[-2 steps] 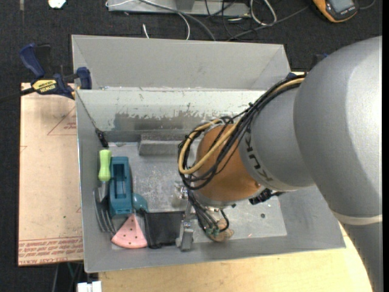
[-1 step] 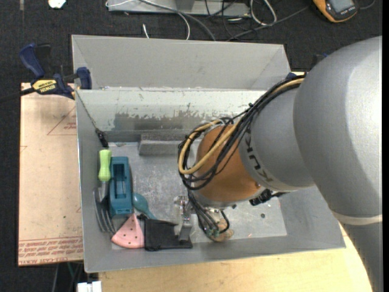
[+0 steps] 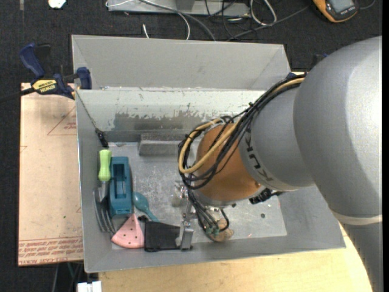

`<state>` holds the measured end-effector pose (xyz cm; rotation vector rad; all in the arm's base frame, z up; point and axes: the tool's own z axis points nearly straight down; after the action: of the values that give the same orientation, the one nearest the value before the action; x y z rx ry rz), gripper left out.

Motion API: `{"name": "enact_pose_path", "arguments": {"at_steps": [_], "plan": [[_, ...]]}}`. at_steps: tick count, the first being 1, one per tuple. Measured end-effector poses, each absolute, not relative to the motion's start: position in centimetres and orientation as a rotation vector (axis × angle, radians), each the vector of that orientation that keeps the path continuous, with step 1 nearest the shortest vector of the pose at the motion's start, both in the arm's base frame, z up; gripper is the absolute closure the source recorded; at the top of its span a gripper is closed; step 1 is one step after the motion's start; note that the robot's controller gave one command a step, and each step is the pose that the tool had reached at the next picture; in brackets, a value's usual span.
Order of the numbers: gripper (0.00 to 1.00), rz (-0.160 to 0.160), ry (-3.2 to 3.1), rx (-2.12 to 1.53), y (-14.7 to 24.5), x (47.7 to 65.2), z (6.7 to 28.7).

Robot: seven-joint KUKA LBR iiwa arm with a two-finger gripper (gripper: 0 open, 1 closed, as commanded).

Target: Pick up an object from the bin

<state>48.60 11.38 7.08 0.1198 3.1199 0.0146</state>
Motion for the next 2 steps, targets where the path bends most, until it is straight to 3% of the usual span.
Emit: {"name": "enact_pose_path", "arguments": {"at_steps": [2], "plan": [[0.0,0.017,3.107,0.332,12.7,48.9,7.0]]}}
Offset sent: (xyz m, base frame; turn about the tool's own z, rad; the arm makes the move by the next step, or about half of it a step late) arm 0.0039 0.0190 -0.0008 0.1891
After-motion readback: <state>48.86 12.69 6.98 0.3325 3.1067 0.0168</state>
